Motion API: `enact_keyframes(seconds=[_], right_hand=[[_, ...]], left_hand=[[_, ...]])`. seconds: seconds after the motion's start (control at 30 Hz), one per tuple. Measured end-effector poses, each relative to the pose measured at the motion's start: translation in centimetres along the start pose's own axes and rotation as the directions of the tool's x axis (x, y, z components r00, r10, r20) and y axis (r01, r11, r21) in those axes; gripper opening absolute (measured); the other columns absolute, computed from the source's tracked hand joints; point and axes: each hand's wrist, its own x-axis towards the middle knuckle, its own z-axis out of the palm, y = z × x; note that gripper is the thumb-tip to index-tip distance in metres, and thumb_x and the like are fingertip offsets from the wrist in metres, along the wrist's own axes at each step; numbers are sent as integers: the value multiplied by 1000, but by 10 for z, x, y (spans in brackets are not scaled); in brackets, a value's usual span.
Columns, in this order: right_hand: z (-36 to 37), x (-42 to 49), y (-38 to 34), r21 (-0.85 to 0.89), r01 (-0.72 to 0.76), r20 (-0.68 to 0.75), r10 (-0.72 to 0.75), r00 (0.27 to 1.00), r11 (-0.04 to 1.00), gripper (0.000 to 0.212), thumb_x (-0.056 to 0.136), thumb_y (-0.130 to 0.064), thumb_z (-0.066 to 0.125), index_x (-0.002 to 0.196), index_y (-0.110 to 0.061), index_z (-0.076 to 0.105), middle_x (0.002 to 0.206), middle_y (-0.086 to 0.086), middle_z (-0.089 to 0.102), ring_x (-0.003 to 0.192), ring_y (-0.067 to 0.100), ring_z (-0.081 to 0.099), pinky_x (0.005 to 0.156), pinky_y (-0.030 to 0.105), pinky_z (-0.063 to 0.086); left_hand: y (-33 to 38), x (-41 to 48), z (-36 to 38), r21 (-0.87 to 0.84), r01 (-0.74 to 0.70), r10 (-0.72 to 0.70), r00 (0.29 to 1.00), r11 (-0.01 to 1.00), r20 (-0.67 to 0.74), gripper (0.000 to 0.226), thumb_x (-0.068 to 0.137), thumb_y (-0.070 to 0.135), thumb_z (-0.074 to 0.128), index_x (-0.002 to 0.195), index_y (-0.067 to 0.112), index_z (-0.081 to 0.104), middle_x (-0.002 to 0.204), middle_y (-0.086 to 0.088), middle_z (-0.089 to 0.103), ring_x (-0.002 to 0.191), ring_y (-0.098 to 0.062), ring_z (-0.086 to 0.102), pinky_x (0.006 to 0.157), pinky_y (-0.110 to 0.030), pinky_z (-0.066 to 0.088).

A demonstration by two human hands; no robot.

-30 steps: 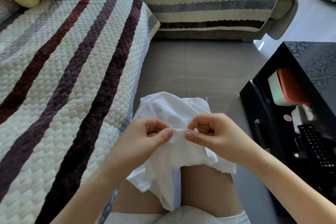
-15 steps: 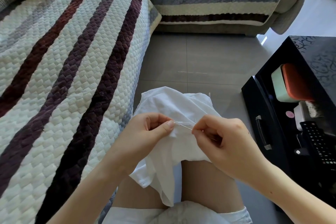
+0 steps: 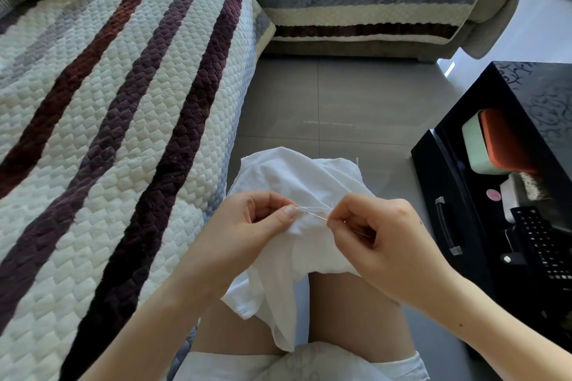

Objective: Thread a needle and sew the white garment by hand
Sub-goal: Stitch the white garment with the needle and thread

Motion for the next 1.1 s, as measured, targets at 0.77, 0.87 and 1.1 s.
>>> enact_keyframes(seconds=[0.77, 0.87, 1.1], right_hand=[[6, 8, -6, -100, -18, 61, 24, 998, 995, 13, 76, -13, 52, 65, -14, 57, 43, -18, 27, 42, 5, 35, 44, 14, 25], [4, 7, -5, -51, -42, 72, 46, 996, 998, 12, 75, -12, 52, 65, -14, 58, 41, -17, 29, 43, 5, 38, 46, 11, 26], [-4, 7, -2, 276, -186, 129, 155, 979, 943, 15, 77, -10, 54, 65, -8, 63, 46, 4, 43, 44, 5, 33, 48, 10, 28]], left_hand=[[2, -2, 1, 197, -107, 101, 994, 974, 43, 7, 84, 18, 67, 81, 19, 74, 80, -3, 73, 76, -8, 65, 71, -18, 49], [3, -3, 2, 165, -77, 71, 997, 983, 41, 8, 85, 18, 66, 83, 16, 74, 82, -4, 73, 77, -8, 67, 72, -17, 50], [5, -2, 2, 31, 20, -20, 1000, 999, 17, 9, 82, 17, 68, 74, 14, 72, 71, 0, 72, 68, -4, 66, 63, -12, 49]])
